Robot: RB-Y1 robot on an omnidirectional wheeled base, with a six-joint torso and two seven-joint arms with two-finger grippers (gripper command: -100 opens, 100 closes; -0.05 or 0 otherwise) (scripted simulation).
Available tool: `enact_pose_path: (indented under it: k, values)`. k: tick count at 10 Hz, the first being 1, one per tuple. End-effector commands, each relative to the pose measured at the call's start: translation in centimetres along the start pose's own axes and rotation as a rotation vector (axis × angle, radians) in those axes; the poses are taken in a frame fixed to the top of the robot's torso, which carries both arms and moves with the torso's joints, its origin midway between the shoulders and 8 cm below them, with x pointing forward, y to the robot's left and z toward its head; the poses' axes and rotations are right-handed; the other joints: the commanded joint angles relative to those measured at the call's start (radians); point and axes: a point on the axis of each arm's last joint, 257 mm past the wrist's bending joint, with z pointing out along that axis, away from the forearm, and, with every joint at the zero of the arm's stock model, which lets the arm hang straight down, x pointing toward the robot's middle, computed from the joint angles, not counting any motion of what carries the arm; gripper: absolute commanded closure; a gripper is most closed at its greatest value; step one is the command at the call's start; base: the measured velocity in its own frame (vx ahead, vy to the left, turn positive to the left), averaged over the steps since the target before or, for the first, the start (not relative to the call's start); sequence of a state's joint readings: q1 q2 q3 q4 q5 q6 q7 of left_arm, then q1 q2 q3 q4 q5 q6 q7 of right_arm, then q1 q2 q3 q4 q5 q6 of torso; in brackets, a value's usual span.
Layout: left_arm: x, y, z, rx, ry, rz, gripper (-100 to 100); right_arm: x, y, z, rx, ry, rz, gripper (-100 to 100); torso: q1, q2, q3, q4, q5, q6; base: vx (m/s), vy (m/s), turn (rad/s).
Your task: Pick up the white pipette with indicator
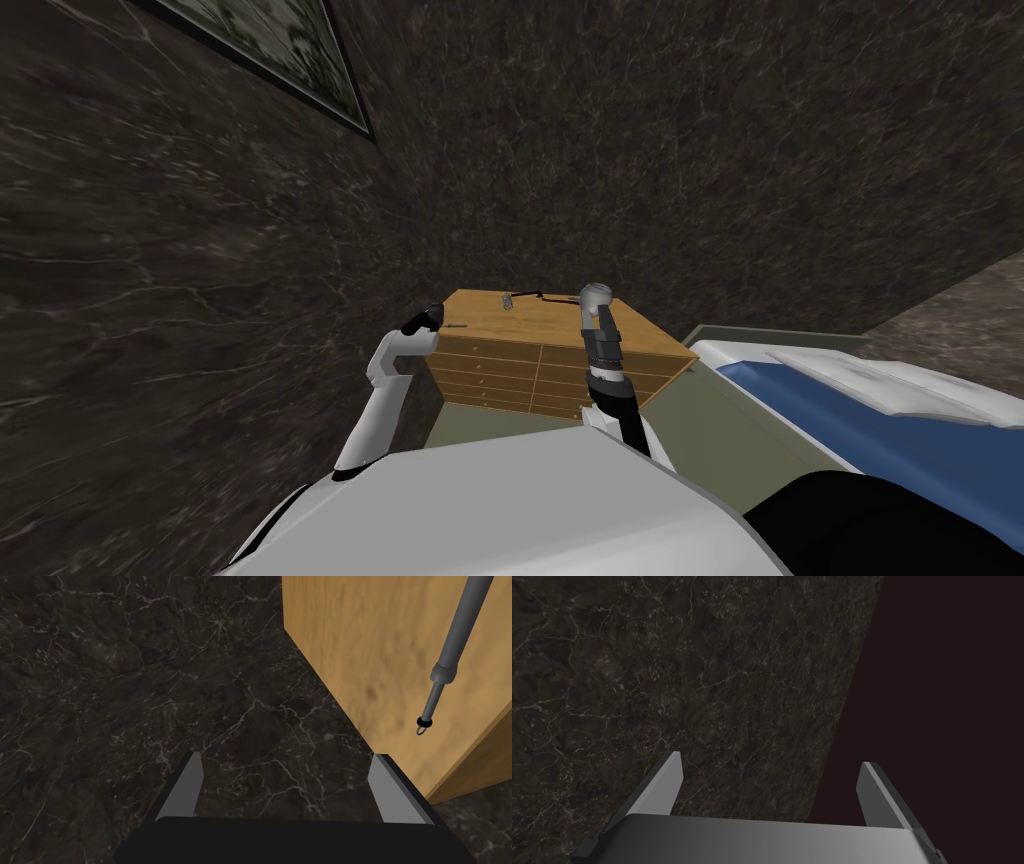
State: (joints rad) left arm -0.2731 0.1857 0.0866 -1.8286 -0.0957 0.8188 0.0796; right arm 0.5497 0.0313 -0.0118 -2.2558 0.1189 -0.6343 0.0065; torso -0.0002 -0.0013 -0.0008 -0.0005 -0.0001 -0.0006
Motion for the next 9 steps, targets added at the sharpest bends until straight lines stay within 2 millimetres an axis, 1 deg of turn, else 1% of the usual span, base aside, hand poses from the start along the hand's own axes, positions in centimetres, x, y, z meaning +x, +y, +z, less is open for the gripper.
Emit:
enact_pose_path:
  k: [1,3,4,6,7,9]
  values:
    - [-0.2,0.6,0.8,-0.050,-0.004,0.003,-100,0.0,0.0,0.0,0.000,0.000,0.000,0,0.000,0.000,0.000,0.000,0.000,0.000,0.026,-0.005,-0.032]
    - [-0.2,1.6,0.7,-0.087,-0.007,0.003,-100,0.0,0.0,0.0,0.000,0.000,0.000,0,0.000,-0.001,0.000,0.000,0.000,0.000,0.022,-0.006,-0.008]
    - [-0.3,1.9,1.4,-0.126,-0.009,0.005,-100,0.0,0.0,0.0,0.000,0.000,0.000,0,0.000,0.000,0.000,0.000,0.000,0.000,0.028,-0.015,-0.027]
    - [-0.4,2.9,1.2,-0.164,-0.011,0.005,-100,0.0,0.0,0.0,0.000,0.000,0.000,0,0.000,-0.001,0.000,0.000,0.000,0.000,0.028,-0.003,-0.011]
    - [-0.5,3.3,1.8,-0.206,-0.011,0.007,-100,0.0,0.0,0.0,0.000,0.000,0.000,0,0.000,0.000,0.000,0.000,0.000,0.000,0.041,0.000,-0.038]
    - [-0.5,4.2,1.6,-0.241,-0.014,0.007,-100,0.0,0.0,0.0,0.000,0.000,0.000,0,0.000,-0.001,-0.001,0.000,0.000,0.000,0.029,-0.003,-0.006]
